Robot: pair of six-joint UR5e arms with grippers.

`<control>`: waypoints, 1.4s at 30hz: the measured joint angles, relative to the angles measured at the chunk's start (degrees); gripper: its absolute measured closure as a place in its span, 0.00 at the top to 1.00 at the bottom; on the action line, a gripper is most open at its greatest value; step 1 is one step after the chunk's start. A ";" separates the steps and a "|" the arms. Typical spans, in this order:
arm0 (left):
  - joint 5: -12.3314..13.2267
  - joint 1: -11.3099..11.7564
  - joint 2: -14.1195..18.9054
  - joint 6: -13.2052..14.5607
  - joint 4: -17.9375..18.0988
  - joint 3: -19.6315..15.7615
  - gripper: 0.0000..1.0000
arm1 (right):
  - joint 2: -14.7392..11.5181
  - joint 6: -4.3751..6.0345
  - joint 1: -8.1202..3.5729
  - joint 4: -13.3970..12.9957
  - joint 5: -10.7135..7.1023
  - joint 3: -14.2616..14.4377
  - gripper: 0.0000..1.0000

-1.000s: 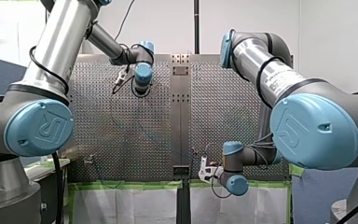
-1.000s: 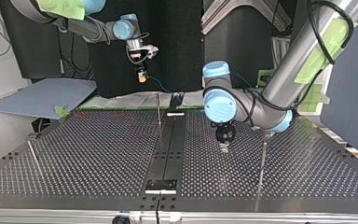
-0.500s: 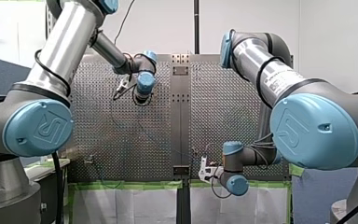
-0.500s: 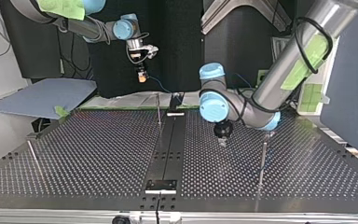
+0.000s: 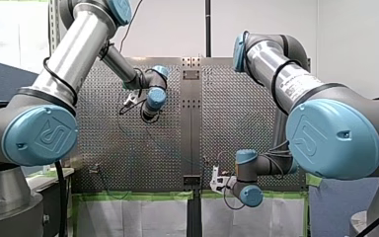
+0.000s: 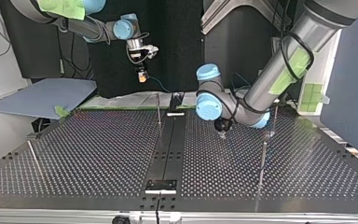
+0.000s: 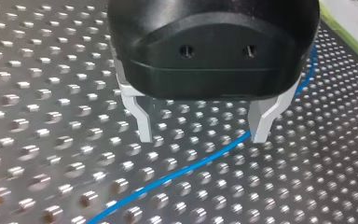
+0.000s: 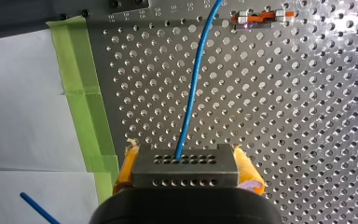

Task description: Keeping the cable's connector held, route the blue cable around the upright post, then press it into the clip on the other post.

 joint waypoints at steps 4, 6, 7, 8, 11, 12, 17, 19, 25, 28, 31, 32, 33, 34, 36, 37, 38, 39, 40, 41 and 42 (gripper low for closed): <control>-0.67 -0.19 -1.81 0.16 0.15 0.00 1.00 | 0.01 0.05 0.01 -0.12 -0.03 -0.02 0.00; -1.10 -0.13 -2.55 0.18 0.22 0.00 1.00 | 0.01 0.08 0.02 -0.15 -0.11 -0.03 0.00; -1.23 -0.10 -2.75 0.18 0.23 0.00 1.00 | 0.01 0.09 0.02 -0.16 -0.16 -0.02 0.00; -1.43 -0.07 -2.94 0.15 0.27 0.00 1.00 | 0.01 0.09 0.02 -0.17 -0.21 -0.01 0.00; -1.97 0.09 -3.14 0.07 0.33 0.00 1.00 | 0.01 0.11 0.02 -0.18 -0.31 -0.01 0.00; -2.05 0.15 -3.16 0.03 0.34 0.00 1.00 | 0.00 0.11 0.02 -0.17 -0.32 -0.02 0.00; -1.94 0.28 -3.42 -0.37 0.31 0.00 1.00 | 0.00 0.11 0.02 -0.18 -0.35 -0.03 0.00; -1.87 0.28 -3.90 -0.50 0.22 0.00 1.00 | 0.00 0.11 0.02 -0.18 -0.35 -0.02 0.00; -1.25 -0.18 -6.61 -1.18 -0.26 0.00 1.00 | 0.01 0.11 0.02 -0.14 -0.35 -0.02 0.00; -0.09 -0.42 -8.22 -2.47 -0.28 0.00 1.00 | 0.00 0.11 0.02 -0.15 -0.35 -0.03 0.00; 1.30 -0.58 -9.07 -4.04 -0.29 0.00 1.00 | 0.00 0.11 0.02 -0.13 -0.35 -0.02 0.00; 1.82 -0.66 -9.22 -4.68 -0.28 0.00 1.00 | 0.00 0.11 0.02 -0.12 -0.35 -0.02 0.00; 2.24 -0.73 -9.29 -5.17 -0.28 0.00 1.00 | 0.00 0.11 0.02 -0.11 -0.35 -0.01 0.00; 2.69 -0.82 -9.34 -5.67 -0.25 0.00 1.00 | 0.00 0.11 0.02 -0.11 -0.35 -0.02 0.00; 3.78 -1.01 -9.39 -6.81 -0.16 0.00 1.00 | 0.01 0.11 0.03 -0.10 -0.35 -0.01 0.00; 4.24 -1.10 -9.41 -7.29 -0.12 0.00 1.00 | 0.00 0.11 0.05 -0.10 -0.35 -0.01 0.00; 4.86 -1.21 -9.42 -7.85 -0.07 0.00 1.00 | 0.01 0.11 0.07 -0.09 -0.35 -0.02 0.00; 5.27 -1.28 -9.42 -8.16 -0.04 0.00 1.00 | 0.01 0.11 0.08 -0.09 -0.35 -0.01 0.00; 5.65 -1.36 -9.43 -8.44 0.01 0.00 1.00 | 0.01 0.11 0.08 -0.09 -0.35 -0.02 0.00; 6.12 -1.46 -9.43 -8.79 0.09 0.00 1.00 | 0.01 0.11 0.09 -0.09 -0.35 -0.02 0.00; 6.45 -1.52 -9.43 -9.01 0.15 0.00 1.00 | 0.02 0.11 0.09 -0.10 -0.35 -0.02 0.00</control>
